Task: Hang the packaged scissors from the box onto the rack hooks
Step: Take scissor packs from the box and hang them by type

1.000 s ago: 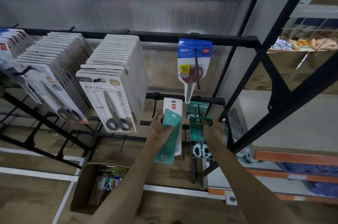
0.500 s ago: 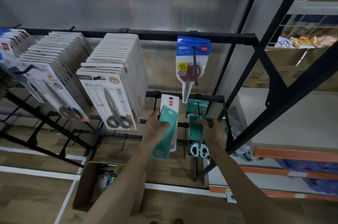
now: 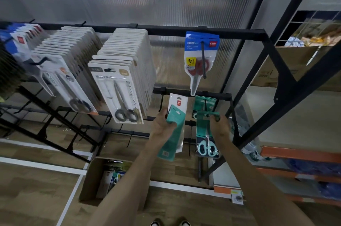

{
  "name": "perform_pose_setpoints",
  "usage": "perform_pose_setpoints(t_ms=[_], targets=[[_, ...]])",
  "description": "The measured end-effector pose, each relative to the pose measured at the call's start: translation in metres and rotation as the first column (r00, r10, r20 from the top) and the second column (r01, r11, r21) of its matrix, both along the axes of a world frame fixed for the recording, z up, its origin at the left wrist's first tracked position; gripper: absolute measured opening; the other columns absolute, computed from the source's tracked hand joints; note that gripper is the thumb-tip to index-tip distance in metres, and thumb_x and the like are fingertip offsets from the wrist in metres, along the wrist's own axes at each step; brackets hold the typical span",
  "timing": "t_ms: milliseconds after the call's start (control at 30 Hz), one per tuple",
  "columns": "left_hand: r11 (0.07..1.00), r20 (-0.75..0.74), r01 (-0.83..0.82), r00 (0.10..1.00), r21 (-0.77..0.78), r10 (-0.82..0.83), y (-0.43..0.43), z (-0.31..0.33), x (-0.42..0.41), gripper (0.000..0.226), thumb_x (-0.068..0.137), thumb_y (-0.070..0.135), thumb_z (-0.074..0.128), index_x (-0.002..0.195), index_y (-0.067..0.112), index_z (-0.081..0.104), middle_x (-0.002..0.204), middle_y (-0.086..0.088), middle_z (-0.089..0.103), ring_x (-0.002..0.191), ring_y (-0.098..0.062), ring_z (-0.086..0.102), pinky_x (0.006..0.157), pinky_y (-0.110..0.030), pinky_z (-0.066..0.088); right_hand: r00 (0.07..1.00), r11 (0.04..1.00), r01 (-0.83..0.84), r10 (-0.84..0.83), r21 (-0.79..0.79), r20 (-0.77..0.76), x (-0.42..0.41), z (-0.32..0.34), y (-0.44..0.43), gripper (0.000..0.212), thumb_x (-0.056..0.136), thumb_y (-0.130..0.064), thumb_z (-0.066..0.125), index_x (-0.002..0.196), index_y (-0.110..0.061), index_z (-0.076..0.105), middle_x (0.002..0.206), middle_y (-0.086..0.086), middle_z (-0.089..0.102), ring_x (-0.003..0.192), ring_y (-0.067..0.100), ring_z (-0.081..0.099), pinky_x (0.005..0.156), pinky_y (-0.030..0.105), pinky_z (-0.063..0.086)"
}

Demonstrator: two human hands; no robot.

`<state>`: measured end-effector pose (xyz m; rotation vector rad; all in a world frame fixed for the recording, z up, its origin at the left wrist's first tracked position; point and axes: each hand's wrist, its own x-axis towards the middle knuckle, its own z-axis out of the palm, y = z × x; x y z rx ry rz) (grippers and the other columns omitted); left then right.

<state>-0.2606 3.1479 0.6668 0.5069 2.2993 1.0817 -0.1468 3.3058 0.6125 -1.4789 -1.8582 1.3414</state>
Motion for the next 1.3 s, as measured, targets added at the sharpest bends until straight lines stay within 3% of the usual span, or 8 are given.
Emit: perform_pose_setpoints(t_ms=[233, 433, 533, 633, 700, 933, 1133, 1300], targets=[[0.997, 0.108, -0.05, 0.993, 0.058, 0.044, -0.008, 0.006, 0.006, 0.027, 0.097, 0.012, 0.063, 0.12, 0.013, 0.051, 0.105, -0.002, 0.061, 0.08, -0.009, 0.06, 0.06, -0.018, 0.044, 0.991, 0.998, -0.052, 0.056, -0.034, 0.122, -0.024, 0.011, 0.02, 0.03, 0.105, -0.03, 0.047, 0.108, -0.004, 0.061, 0.106, 0.015, 0.062, 0.095, 0.031, 0.06, 0.078, 0.033, 0.043], [0.986, 0.224, -0.117, 0.971, 0.118, 0.088, -0.013, 0.014, 0.007, 0.026, 0.09, 0.005, 0.07, 0.112, 0.014, 0.058, 0.101, 0.003, 0.065, 0.088, -0.011, 0.061, 0.068, -0.022, 0.048, 0.979, 0.997, -0.011, -0.004, 0.072, 0.203, -0.022, 0.028, 0.012, 0.041, 0.105, -0.034, 0.042, 0.121, 0.002, 0.055, 0.119, 0.019, 0.059, 0.103, 0.034, 0.059, 0.078, 0.033, 0.041], [0.949, 0.436, -0.245, 0.889, 0.196, 0.14, -0.014, 0.025, 0.014, 0.028, 0.088, -0.001, 0.071, 0.112, 0.011, 0.065, 0.109, -0.008, 0.073, 0.097, -0.027, 0.071, 0.087, -0.046, 0.059, 0.992, 0.998, -0.06, 0.061, 0.012, -0.107, 0.006, 0.039, -0.032, 0.018, 0.1, -0.034, 0.056, 0.108, -0.017, 0.055, 0.112, 0.008, 0.062, 0.098, 0.019, 0.062, 0.078, 0.028, 0.048], [0.936, 0.537, -0.247, 0.84, 0.249, 0.078, -0.01, 0.03, 0.025, 0.027, 0.088, 0.005, 0.072, 0.114, 0.009, 0.068, 0.108, -0.015, 0.075, 0.096, -0.035, 0.074, 0.092, -0.055, 0.058, 0.922, 0.904, -0.339, 0.263, -0.261, -0.286, 0.024, 0.059, -0.069, 0.043, 0.091, -0.038, 0.068, 0.123, -0.022, 0.044, 0.112, -0.009, 0.057, 0.104, 0.012, 0.06, 0.09, 0.034, 0.053], [0.926, 0.566, -0.273, 0.82, 0.26, 0.082, -0.005, 0.033, 0.035, 0.023, 0.094, 0.016, 0.07, 0.116, 0.009, 0.068, 0.107, -0.014, 0.076, 0.097, -0.034, 0.073, 0.092, -0.054, 0.058, 0.886, 0.885, -0.402, 0.31, -0.237, -0.345, 0.027, 0.062, -0.076, 0.045, 0.088, -0.032, 0.073, 0.122, -0.02, 0.047, 0.111, -0.011, 0.06, 0.102, 0.007, 0.062, 0.081, 0.02, 0.054], [0.893, 0.595, -0.341, 0.797, 0.295, 0.108, -0.006, 0.036, 0.05, 0.051, 0.103, 0.053, 0.043, 0.111, 0.011, 0.072, 0.105, -0.012, 0.078, 0.104, -0.035, 0.071, 0.104, -0.056, 0.05, 0.908, 0.949, -0.3, 0.255, -0.092, -0.332, 0.049, 0.075, -0.083, 0.006, 0.096, -0.024, 0.065, 0.098, -0.024, 0.06, 0.101, -0.008, 0.065, 0.093, 0.008, 0.064, 0.078, 0.022, 0.049], [0.857, 0.603, -0.443, 0.769, 0.262, 0.213, 0.0, 0.044, 0.061, 0.037, 0.104, 0.042, 0.053, 0.101, 0.009, 0.069, 0.101, -0.014, 0.076, 0.096, -0.033, 0.071, 0.096, -0.05, 0.055, 0.901, 0.897, -0.413, 0.377, -0.155, -0.216, 0.053, 0.088, -0.095, 0.046, 0.087, -0.038, 0.074, 0.12, -0.027, 0.044, 0.111, -0.013, 0.058, 0.092, -0.004, 0.054, 0.075, 0.02, 0.042], [0.761, 0.593, -0.537, 0.764, 0.364, 0.256, 0.002, 0.047, 0.064, 0.024, 0.102, 0.035, 0.058, 0.097, 0.012, 0.064, 0.091, -0.007, 0.074, 0.084, -0.027, 0.072, 0.083, -0.044, 0.058, 0.882, 0.856, -0.467, 0.435, -0.22, -0.181, 0.06, 0.083, -0.103, 0.046, 0.084, -0.035, 0.078, 0.111, -0.03, 0.042, 0.104, -0.016, 0.053, 0.085, -0.006, 0.052, 0.071, 0.018, 0.051]])
